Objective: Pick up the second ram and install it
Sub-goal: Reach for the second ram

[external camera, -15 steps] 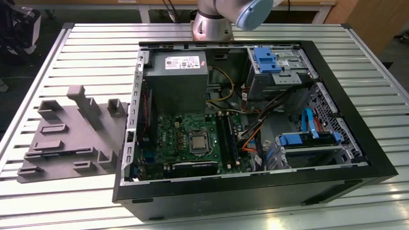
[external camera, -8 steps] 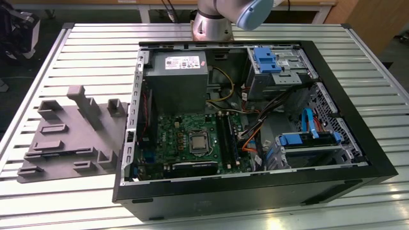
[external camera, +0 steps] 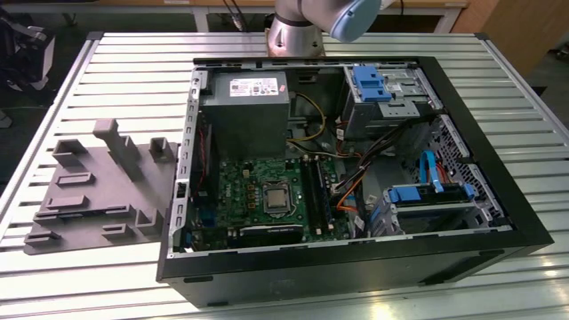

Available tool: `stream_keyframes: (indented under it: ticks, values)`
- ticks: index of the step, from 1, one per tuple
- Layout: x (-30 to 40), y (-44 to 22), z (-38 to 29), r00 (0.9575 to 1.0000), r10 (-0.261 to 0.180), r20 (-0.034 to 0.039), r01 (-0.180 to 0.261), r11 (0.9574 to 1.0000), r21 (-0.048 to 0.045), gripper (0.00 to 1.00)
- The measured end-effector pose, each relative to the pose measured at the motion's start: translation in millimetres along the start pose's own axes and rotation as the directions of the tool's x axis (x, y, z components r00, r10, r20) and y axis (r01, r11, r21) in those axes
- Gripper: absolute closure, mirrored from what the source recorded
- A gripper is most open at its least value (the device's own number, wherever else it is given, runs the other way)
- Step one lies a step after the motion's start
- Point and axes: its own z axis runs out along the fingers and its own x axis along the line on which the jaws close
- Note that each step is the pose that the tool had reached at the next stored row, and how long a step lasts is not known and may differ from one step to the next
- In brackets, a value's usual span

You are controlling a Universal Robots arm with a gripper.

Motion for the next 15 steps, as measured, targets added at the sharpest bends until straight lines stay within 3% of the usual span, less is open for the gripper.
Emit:
stream_keyframes:
  ticks: [15]
  values:
    - [0.0,-8.3,5.9,1.0000,0.000,0.0000,0.000,1.0000,0.0000,0.89]
